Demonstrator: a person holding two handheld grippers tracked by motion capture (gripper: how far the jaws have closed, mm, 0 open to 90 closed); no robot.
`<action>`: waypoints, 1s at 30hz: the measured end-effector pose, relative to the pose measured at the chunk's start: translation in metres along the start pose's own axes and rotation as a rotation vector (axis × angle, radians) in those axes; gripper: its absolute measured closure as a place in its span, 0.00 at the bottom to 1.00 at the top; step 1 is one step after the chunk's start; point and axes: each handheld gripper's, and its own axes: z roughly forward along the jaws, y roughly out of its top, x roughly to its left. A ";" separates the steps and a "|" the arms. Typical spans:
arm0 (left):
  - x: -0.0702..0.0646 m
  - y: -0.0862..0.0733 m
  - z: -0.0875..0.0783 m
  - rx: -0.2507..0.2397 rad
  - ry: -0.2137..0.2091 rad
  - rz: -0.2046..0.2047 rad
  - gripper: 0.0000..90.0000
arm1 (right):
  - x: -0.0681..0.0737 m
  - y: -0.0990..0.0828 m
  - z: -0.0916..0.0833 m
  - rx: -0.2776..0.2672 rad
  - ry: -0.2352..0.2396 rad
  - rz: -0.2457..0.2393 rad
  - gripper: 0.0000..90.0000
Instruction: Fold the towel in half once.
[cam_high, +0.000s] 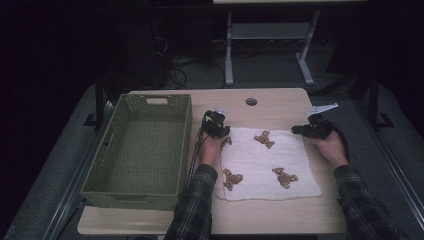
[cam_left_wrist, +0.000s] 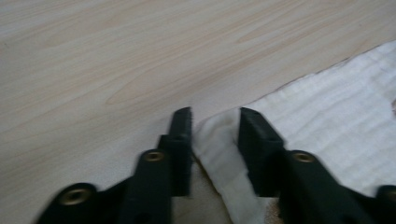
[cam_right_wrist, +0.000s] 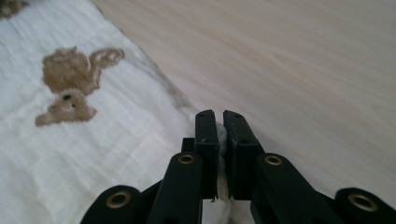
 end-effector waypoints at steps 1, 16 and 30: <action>0.000 0.000 0.000 -0.001 -0.007 -0.006 0.91 | 0.000 0.001 -0.003 -0.014 0.002 0.001 0.94; -0.012 0.016 -0.040 -0.151 -0.019 0.010 0.95 | 0.006 0.002 -0.039 -0.130 -0.006 -0.022 0.94; -0.032 -0.006 -0.077 -0.149 -0.043 0.034 0.95 | 0.035 -0.017 -0.060 -0.114 -0.016 -0.083 0.94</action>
